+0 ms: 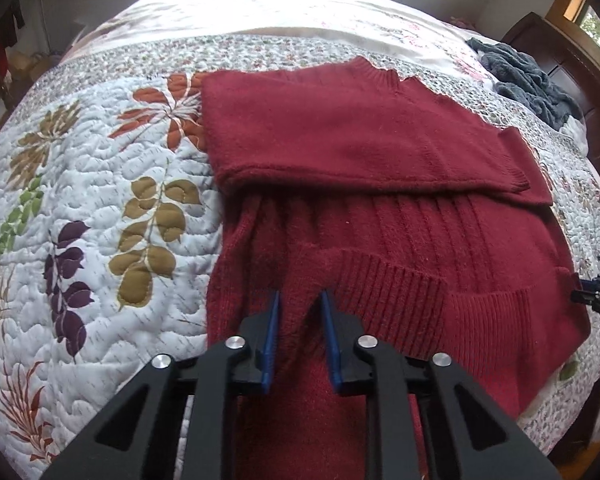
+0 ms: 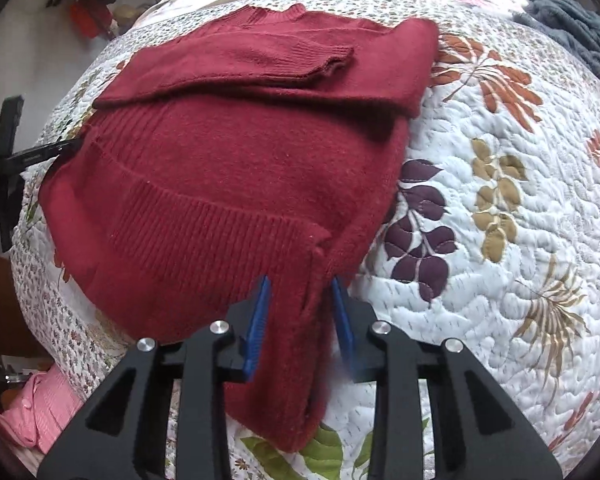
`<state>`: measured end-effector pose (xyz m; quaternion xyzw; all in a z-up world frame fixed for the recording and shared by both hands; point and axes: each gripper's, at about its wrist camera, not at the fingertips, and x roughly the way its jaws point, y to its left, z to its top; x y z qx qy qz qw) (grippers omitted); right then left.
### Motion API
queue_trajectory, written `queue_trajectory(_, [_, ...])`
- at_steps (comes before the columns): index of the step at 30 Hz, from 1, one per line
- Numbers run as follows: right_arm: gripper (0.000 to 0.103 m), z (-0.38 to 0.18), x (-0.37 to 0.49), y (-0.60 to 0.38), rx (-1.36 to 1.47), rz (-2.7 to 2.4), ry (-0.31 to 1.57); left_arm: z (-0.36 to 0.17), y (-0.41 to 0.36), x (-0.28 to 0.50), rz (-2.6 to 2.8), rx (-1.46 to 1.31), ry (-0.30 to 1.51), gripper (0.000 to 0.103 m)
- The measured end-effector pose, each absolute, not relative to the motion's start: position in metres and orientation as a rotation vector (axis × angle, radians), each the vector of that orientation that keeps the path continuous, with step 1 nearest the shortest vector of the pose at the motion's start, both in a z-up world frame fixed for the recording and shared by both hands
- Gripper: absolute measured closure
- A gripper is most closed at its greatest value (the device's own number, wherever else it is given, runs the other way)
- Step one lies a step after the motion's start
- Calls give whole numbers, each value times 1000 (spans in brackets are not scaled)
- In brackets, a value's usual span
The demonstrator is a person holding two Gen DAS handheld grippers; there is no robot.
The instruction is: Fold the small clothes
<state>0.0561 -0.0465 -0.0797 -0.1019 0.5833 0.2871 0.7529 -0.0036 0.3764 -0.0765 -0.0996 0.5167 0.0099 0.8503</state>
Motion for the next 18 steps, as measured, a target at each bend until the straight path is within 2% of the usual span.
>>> queue_trajectory(5, [70,-69,53,-47,-227,627,1230,-77,372,-2,12,-173,1096,83])
queue_trajectory(11, [70,-83,59,-40,-267,638,1277,-84,369,4,16,-179,1110,75])
queue_trajectory(18, [71,-93,63,-39,-225,664,1327,-79,374,2,-25,-205,1098,75])
